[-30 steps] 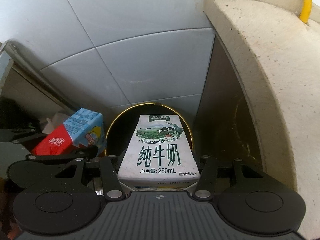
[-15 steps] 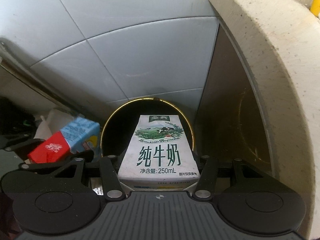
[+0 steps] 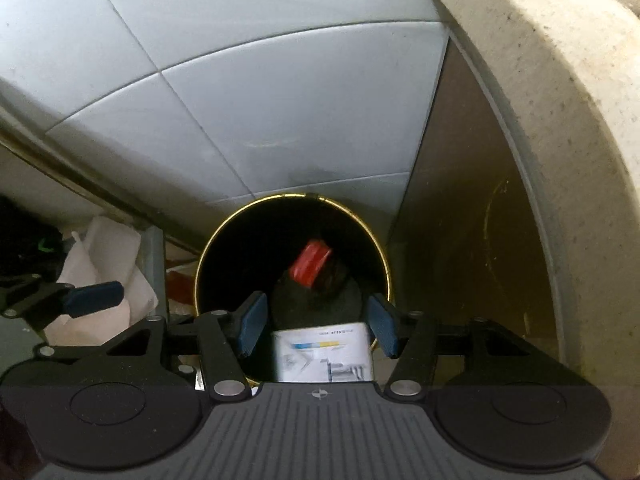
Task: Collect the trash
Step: 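Open the left tool while the right tool opens, dropping both cartons into the bin, then raise both tools back toward the remaining plastic bags and foam nets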
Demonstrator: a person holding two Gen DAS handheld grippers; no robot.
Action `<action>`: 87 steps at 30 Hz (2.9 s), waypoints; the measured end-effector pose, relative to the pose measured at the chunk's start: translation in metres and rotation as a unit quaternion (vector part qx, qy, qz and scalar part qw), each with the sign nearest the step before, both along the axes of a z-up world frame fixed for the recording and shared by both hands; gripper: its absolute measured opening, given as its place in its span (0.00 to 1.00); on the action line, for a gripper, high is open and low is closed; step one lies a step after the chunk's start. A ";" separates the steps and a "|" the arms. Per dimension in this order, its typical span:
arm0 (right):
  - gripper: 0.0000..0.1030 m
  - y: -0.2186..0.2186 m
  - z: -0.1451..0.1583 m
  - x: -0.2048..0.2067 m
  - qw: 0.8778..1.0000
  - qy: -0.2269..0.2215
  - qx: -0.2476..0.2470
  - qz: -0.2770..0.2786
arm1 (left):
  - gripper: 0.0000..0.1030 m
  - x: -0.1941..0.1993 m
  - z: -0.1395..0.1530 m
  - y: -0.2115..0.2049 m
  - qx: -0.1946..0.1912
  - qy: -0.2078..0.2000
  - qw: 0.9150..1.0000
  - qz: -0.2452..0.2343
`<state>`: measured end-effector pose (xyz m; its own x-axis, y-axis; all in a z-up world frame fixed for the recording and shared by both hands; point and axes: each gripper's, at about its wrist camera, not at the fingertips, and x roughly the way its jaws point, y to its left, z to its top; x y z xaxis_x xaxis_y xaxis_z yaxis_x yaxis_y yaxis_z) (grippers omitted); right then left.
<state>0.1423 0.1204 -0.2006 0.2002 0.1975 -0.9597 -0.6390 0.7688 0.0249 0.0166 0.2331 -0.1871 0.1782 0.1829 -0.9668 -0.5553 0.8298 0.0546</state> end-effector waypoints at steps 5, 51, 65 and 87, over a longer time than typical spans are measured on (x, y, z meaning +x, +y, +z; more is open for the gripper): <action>0.63 -0.005 0.003 0.003 1.000 -0.006 0.003 -0.010 | 0.53 0.000 0.000 0.001 -0.002 -0.003 1.000 0.002; 0.65 -0.059 0.076 -0.048 0.993 -0.085 0.061 -0.052 | 0.53 -0.022 0.068 -0.029 0.037 -0.098 0.994 -0.043; 0.68 -0.105 0.131 -0.075 0.980 -0.155 0.096 -0.082 | 0.53 -0.017 0.119 -0.075 0.055 -0.157 0.981 -0.104; 0.71 -0.234 0.185 -0.127 0.941 -0.251 0.102 -0.203 | 0.54 0.012 0.168 -0.174 0.038 -0.222 0.939 -0.260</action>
<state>0.0158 -0.1135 -0.0152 0.7166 0.1766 -0.6748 -0.2646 0.9639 -0.0288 0.0286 0.0593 -0.0188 0.6451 0.0244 -0.7637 -0.0581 0.9982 -0.0171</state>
